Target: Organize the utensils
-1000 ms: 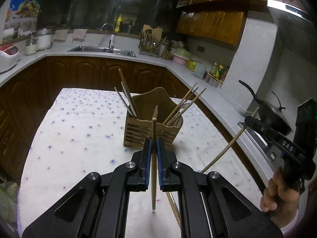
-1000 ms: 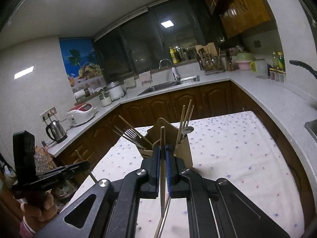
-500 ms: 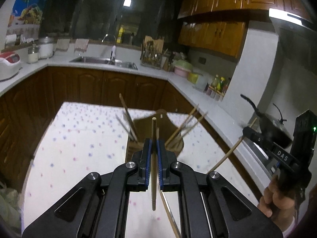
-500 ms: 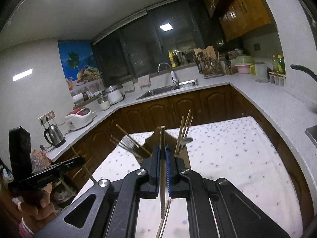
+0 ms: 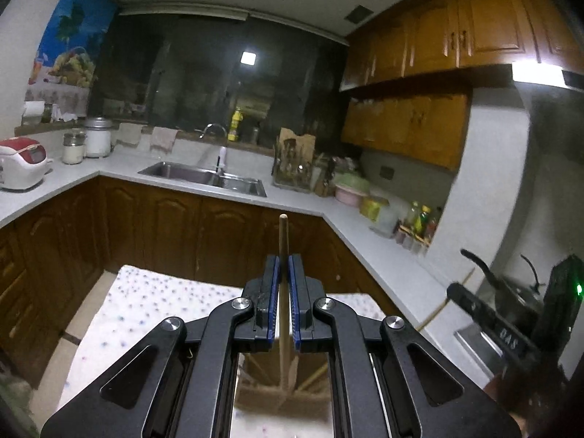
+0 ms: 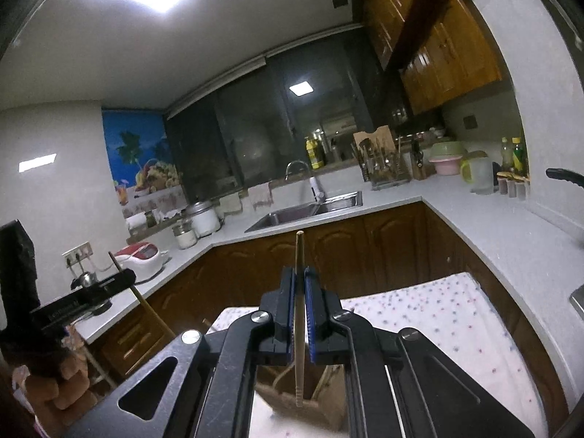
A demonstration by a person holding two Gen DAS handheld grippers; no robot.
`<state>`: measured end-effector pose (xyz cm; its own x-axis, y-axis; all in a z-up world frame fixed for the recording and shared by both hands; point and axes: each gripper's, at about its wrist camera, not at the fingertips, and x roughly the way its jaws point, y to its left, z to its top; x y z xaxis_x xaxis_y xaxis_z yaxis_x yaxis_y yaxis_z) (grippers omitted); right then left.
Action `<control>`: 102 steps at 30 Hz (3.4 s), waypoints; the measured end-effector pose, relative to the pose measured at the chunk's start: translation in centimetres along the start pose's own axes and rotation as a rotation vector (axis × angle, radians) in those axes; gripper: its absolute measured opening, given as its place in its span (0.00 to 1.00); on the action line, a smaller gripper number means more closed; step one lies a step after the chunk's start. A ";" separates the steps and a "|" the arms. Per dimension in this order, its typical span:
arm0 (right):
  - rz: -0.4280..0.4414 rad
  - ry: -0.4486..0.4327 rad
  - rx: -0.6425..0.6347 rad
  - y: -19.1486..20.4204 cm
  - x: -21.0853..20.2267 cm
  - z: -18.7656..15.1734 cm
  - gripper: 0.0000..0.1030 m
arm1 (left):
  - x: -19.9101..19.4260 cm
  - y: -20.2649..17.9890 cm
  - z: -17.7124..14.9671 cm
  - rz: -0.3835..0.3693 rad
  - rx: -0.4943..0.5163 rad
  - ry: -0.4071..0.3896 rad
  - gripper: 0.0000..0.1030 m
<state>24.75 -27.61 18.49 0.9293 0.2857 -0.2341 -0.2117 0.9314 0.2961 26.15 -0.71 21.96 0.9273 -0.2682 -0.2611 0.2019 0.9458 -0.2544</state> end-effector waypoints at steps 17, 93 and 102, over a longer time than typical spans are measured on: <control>-0.049 0.063 -0.003 -1.3 4.7 -5.3 0.05 | 6.0 2.0 -8.3 0.063 -0.039 0.114 0.05; -0.005 0.084 0.033 1.1 -6.9 -11.8 0.98 | -11.3 0.8 -13.5 0.222 0.093 -0.010 0.99; 0.003 0.019 -0.023 2.9 -10.5 -11.0 1.00 | -14.2 0.8 -14.7 0.217 0.083 -0.029 1.00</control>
<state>11.07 -25.41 11.64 0.9228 0.2921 -0.2513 -0.2212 0.9356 0.2752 8.50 1.15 11.81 0.9604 -0.0524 -0.2737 0.0206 0.9928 -0.1177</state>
